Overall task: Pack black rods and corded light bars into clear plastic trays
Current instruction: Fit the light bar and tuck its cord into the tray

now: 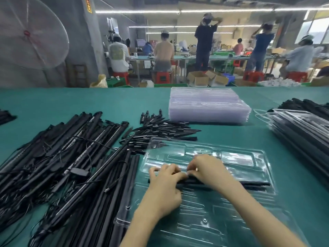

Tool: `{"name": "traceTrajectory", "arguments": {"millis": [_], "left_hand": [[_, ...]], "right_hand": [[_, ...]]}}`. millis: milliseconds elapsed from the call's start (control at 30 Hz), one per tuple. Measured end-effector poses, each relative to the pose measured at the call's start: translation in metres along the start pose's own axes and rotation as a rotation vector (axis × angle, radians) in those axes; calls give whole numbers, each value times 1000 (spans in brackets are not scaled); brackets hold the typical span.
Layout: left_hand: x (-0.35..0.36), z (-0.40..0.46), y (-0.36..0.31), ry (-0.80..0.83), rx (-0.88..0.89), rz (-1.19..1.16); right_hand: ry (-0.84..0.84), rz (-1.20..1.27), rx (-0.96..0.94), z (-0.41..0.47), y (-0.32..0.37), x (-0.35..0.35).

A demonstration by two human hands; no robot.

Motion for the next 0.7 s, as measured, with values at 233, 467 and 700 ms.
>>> {"name": "traceTrajectory", "arguments": {"millis": [233,467,700], "left_hand": [[-10,-1,2,-100,-35,136],[-12,-2,12,-154,-112,105],[-4,3,16,-155,-122,-42]], "right_hand": [[-16,-78,-160,-5,3,4],[-94,-104,-176,-14,-1,5],[-205,75,-29,-31,-28,-5]]}}
Point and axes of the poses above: each hand's wrist, its own z-axis towards the middle knuckle, its own x-axis out of the palm, y = z × x, the point moved 2 cm from there along z, towards the middle knuckle, and after that the axes turned 5 degrees about -z, right-handed, at the moved point
